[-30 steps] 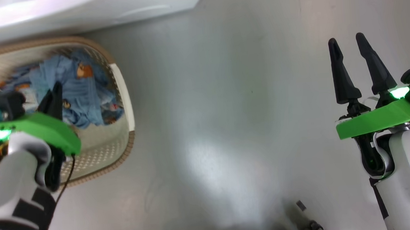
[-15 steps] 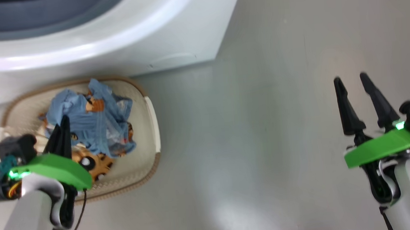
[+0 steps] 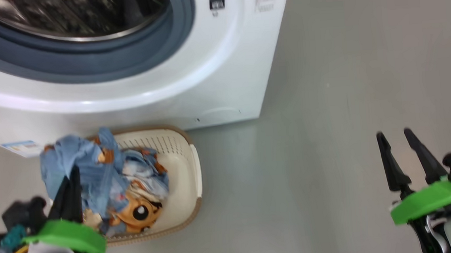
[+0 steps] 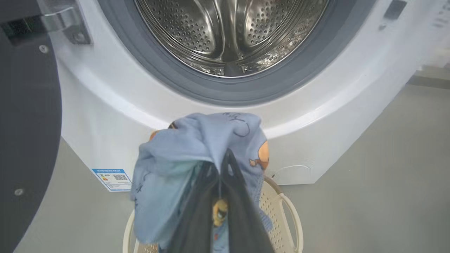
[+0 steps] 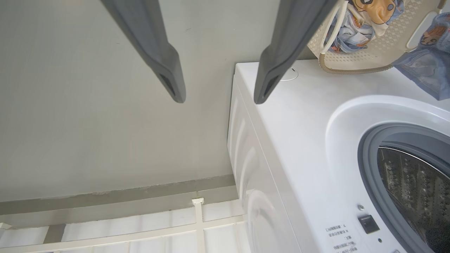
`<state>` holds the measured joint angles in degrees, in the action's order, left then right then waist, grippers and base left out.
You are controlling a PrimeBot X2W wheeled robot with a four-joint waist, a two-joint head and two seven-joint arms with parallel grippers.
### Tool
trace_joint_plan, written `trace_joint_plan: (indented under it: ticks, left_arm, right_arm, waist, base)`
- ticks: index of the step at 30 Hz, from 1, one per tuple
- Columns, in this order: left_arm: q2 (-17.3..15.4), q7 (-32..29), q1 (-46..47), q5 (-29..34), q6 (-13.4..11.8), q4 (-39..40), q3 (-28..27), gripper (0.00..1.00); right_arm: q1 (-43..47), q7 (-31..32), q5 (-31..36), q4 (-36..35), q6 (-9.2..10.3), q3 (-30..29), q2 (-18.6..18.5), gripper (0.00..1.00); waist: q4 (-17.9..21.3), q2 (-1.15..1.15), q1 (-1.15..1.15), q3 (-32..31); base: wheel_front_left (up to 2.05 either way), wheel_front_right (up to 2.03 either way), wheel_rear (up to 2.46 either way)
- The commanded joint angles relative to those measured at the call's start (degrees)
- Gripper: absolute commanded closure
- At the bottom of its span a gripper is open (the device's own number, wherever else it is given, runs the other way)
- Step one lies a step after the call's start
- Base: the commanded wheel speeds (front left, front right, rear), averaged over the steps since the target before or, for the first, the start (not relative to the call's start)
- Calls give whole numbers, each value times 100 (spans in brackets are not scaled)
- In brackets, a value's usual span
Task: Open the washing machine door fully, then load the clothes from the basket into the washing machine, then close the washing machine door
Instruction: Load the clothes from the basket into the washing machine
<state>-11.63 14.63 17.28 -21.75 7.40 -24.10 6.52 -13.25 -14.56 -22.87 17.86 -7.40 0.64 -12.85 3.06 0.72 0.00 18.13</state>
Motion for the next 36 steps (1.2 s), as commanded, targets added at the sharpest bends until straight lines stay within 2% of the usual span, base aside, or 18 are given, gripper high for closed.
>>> trace_joint_plan:
  ticks: [1,8,19,28,36]
  left_arm:
    - [-129,37,-172,86,9,265,-291,100]
    - [-18,37,-1121,238,9,1120,-622,100]
    - [317,37,-1998,344,9,2028,-1060,100]
    - [404,37,-1871,303,9,2161,-1100,100]
    - [377,37,-1036,129,9,2073,-1016,100]
  right_arm:
    - [217,-44,-11,-98,-9,59,-98,0]
    - [723,-44,-49,-98,-9,-110,-128,0]
    - [927,-44,-39,-167,-9,-236,-102,0]
    - [850,-44,-29,-232,-9,-252,-85,0]
    - [603,-44,5,-309,-9,-186,2,0]
  waist:
    - [-195,0,0,-497]
    - [-251,0,0,-939]
    - [-246,0,0,-1014]
    - [-205,0,0,-831]
    - [-66,0,0,-430]
  base:
    - [0,0,0]
    - [0,0,0]
    - [0,0,0]
    - [0,0,0]
    - [0,0,0]
